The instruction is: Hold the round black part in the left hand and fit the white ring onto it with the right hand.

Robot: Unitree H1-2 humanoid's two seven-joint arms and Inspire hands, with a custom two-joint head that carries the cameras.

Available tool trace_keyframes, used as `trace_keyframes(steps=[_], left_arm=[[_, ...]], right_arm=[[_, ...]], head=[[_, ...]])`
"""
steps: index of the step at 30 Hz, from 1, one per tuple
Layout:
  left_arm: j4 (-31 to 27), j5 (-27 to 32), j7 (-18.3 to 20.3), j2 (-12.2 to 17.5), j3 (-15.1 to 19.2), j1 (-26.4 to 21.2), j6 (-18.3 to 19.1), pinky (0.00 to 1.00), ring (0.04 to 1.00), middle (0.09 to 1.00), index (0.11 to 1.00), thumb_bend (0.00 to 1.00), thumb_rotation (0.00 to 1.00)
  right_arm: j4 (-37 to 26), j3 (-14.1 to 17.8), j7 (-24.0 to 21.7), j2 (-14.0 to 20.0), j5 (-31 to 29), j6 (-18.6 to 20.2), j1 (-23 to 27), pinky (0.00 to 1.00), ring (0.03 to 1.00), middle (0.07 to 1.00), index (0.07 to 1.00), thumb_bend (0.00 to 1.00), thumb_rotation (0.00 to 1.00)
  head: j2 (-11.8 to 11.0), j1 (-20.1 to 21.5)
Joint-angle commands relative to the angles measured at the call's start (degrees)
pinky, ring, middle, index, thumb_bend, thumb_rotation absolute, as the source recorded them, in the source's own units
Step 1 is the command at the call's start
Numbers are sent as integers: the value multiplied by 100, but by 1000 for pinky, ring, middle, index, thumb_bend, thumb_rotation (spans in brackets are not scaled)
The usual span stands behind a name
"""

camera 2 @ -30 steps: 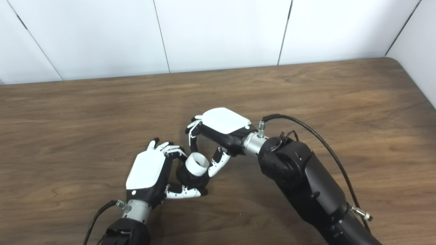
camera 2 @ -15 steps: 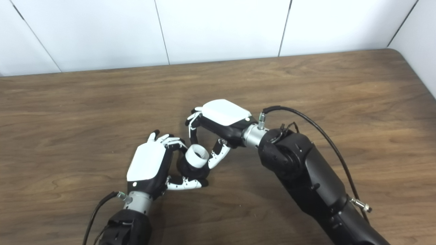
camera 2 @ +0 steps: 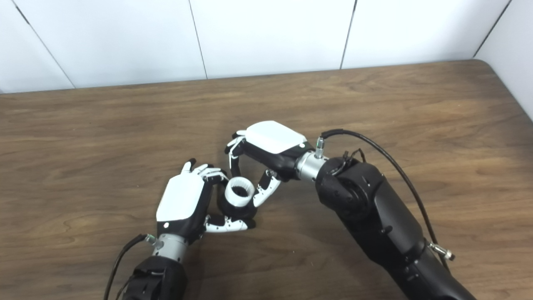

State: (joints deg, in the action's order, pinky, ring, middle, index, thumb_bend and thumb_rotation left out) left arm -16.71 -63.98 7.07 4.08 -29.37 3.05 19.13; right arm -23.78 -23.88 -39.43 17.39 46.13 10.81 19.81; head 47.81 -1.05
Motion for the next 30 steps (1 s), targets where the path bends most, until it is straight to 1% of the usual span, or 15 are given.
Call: trace_keyframes(steps=[1,15,24,30], left_arm=[[226,79,391,-7,-134,98,-19,1000,868,753,481,524,55],[261,61,353,11,-142,92,-47,1000,865,752,481,523,55],[198,62,455,-10,-141,87,11,1000,873,755,481,523,55],[189,56,445,-23,-136,88,17,1000,873,755,481,523,55]], right_arm=[[-227,61,25,-25,7,-41,237,893,927,827,483,525,137],[-229,63,-2,-39,51,-76,203,888,925,823,483,525,137],[-168,78,48,-1,42,-126,174,882,924,822,483,525,137],[-141,85,56,-1,51,-116,152,881,923,822,483,525,137]], head=[[2,-4],[33,-1],[49,1],[60,0]])
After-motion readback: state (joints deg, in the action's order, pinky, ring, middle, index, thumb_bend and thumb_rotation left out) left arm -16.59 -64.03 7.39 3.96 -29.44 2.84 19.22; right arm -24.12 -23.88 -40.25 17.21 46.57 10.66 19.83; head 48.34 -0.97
